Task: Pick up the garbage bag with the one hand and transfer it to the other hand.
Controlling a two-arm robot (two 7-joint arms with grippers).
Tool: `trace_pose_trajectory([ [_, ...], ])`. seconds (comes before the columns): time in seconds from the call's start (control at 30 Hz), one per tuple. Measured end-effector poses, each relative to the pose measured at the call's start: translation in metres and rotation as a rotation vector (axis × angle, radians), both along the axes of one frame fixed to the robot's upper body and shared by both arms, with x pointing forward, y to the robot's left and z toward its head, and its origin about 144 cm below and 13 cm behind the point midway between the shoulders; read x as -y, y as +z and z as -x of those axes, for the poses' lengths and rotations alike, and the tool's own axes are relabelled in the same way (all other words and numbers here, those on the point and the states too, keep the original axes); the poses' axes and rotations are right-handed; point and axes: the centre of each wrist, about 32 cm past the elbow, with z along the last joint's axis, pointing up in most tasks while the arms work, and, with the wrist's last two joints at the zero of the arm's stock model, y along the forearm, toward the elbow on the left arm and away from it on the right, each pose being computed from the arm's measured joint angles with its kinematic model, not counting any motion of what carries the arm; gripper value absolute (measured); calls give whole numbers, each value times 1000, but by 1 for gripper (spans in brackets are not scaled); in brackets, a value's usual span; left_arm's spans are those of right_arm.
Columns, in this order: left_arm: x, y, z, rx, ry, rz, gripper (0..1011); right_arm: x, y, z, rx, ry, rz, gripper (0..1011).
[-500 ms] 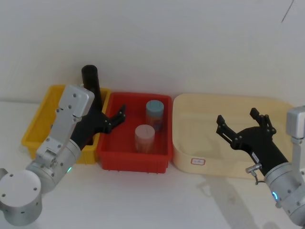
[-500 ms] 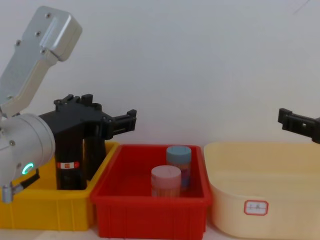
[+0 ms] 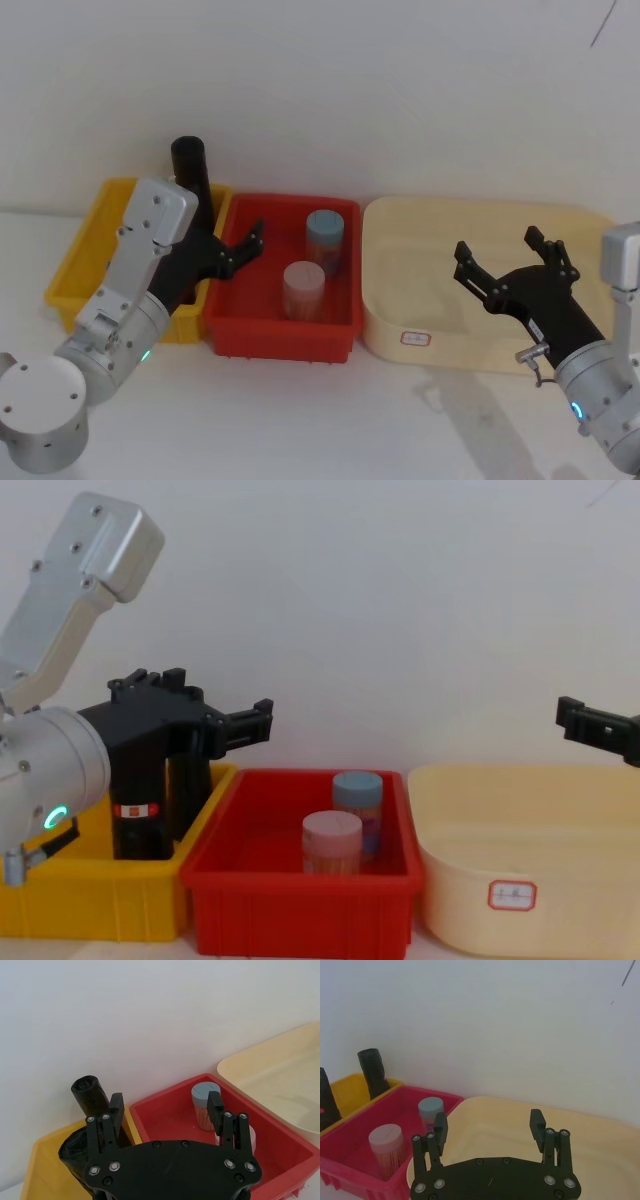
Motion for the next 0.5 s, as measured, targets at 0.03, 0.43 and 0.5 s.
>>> trace_pose_trajectory([
  [0.03,0,0,0,0,0,0,1001,0,0,0,0,0,0,1000],
  [0.43,0,0,0,0,0,0,1002,0,0,0,0,0,0,1000],
  [0.5,0,0,0,0,0,0,1001,0,0,0,0,0,0,999],
])
